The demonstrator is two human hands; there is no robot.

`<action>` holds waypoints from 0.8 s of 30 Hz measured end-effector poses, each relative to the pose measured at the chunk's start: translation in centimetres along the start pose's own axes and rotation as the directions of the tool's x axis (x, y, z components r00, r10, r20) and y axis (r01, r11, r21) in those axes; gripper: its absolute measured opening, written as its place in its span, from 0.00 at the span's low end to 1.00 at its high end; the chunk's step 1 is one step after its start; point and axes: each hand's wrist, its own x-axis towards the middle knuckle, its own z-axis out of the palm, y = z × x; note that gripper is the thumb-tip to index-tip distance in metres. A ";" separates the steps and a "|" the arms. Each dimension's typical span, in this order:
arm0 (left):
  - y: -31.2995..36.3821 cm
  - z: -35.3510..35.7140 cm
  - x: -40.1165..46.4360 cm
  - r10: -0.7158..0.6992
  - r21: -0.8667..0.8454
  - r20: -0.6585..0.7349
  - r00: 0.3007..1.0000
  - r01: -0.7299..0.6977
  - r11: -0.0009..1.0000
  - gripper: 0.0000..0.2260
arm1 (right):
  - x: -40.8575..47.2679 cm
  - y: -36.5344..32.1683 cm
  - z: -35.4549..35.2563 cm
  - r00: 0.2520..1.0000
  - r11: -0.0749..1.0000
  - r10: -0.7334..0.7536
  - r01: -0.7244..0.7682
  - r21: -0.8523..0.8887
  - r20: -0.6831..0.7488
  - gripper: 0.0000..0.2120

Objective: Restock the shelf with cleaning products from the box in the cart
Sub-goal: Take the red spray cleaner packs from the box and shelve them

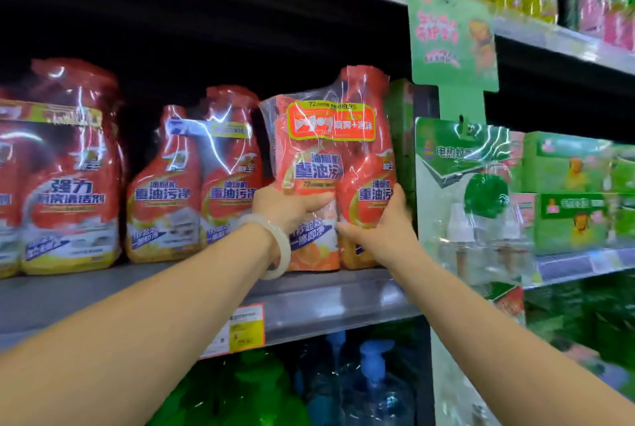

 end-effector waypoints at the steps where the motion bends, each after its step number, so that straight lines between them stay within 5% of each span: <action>1: -0.1 0.1 0.1 0.000 0.013 0.043 0.999 0.000 1.000 0.16 | 0.1 0.1 -0.2 1.000 0.999 0.030 -0.030 0.012 0.004 0.55; 5: 0.1 -1.3 1.2 -0.055 0.304 0.217 0.975 -0.015 0.952 0.28 | 0.7 0.3 -0.4 0.994 0.995 0.104 -0.104 0.013 -0.037 0.55; 8: -0.3 -3.2 1.1 -0.194 0.477 0.299 0.934 0.030 0.878 0.19 | 0.8 0.2 -0.7 0.982 0.981 0.188 -0.187 0.048 -0.022 0.55; 12: -1.2 -3.7 0.9 -0.156 0.470 0.281 0.947 0.006 0.883 0.15 | 0.5 -0.6 -1.4 0.956 0.955 0.280 -0.287 0.077 0.094 0.61; 17: -0.7 -2.4 0.7 -0.146 0.472 0.290 0.946 -0.009 0.881 0.08 | 0.7 -0.6 -1.1 0.970 0.962 0.243 -0.239 -0.129 0.016 0.58; 21: -1.0 -1.0 0.9 -0.117 0.544 0.269 0.956 -0.051 0.837 0.16 | 0.1 -1.1 -0.4 0.981 0.895 0.191 -0.188 -0.405 -0.034 0.44; 24: -0.9 -0.4 1.3 -0.106 0.647 0.263 0.959 -0.094 0.756 0.25 | 0.1 -1.0 -0.4 0.979 0.895 0.195 -0.203 -0.398 -0.061 0.35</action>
